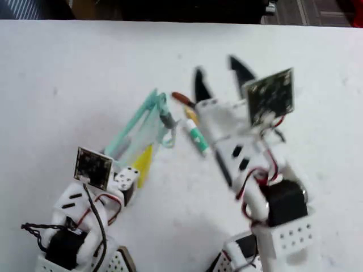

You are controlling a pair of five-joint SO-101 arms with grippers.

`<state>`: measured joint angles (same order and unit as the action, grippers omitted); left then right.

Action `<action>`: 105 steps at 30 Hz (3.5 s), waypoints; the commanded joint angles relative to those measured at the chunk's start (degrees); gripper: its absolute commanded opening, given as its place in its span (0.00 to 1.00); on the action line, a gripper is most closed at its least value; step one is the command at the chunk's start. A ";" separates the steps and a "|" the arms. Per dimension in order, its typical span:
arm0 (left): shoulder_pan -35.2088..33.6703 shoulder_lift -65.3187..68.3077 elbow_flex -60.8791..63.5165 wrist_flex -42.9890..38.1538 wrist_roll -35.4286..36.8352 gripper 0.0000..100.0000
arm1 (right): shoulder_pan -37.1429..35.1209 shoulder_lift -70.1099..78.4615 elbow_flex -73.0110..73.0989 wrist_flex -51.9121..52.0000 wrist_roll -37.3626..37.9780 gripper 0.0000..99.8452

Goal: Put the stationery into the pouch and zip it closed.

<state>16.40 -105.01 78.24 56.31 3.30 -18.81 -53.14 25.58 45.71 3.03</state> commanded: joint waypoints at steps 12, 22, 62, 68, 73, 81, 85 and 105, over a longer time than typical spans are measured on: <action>-6.55 0.22 0.00 -1.58 -0.09 0.16 | 9.63 39.25 -9.32 -0.48 7.56 0.20; -8.48 0.22 0.35 -1.58 5.10 0.16 | 2.51 67.12 -30.33 7.60 19.34 0.20; -8.13 0.22 3.25 -5.01 5.10 0.16 | 2.86 105.89 -64.62 12.53 19.69 0.03; -8.13 0.22 3.34 -5.01 5.10 0.16 | 4.18 105.01 -64.88 15.78 19.43 0.02; -8.04 0.22 3.34 -5.01 5.10 0.16 | 5.85 104.31 -64.88 17.36 19.25 0.02; -8.04 0.22 3.34 -5.10 5.10 0.16 | 5.76 104.31 -64.79 18.07 19.43 0.02; -8.04 0.22 3.34 -5.19 5.10 0.16 | 5.67 104.31 -64.88 18.59 19.52 0.02; -7.96 0.22 3.43 -5.19 5.10 0.16 | 4.88 104.84 -64.44 19.74 19.69 0.02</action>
<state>8.22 -105.01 81.41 51.91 7.52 -14.51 52.88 -39.30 63.91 22.20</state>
